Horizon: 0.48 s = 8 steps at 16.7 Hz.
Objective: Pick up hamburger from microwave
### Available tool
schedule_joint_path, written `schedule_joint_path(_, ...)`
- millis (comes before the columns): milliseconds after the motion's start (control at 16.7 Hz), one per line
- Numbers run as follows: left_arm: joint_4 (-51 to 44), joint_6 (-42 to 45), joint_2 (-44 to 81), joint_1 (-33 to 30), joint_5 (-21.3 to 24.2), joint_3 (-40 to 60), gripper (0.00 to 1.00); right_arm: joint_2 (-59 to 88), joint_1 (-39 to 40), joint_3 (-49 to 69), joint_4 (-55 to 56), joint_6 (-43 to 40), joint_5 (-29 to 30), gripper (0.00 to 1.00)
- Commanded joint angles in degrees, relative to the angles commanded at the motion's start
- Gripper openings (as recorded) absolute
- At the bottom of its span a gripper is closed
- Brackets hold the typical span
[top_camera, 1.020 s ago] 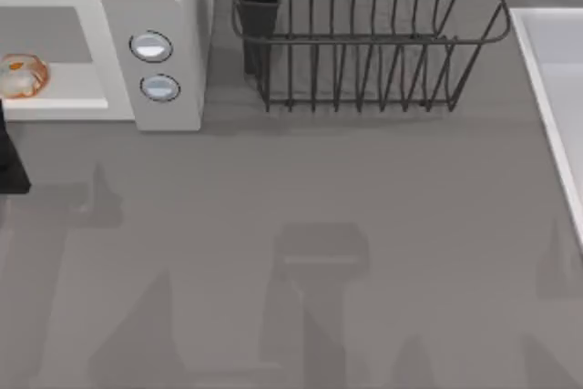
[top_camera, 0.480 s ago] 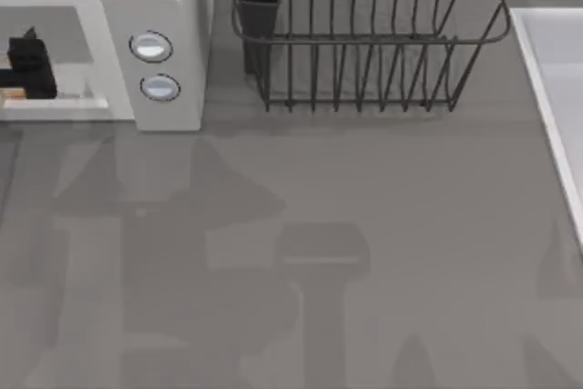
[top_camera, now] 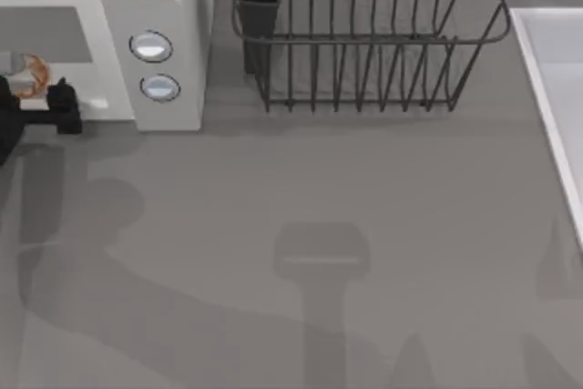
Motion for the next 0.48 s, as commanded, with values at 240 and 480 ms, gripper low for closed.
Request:
schedule_joint_path(240, 4.5, 0.3, 9.7, 0.6, 0.7, 3.8, 1.00, 0.0, 0.0, 0.0, 0.0, 0.0, 0.0, 1.00)
schedule_joint_path(480, 5.1, 0.3, 11.1, 0.7, 0.8, 4.4, 1.00, 0.0, 0.0, 0.0, 0.0, 0.0, 0.0, 1.00)
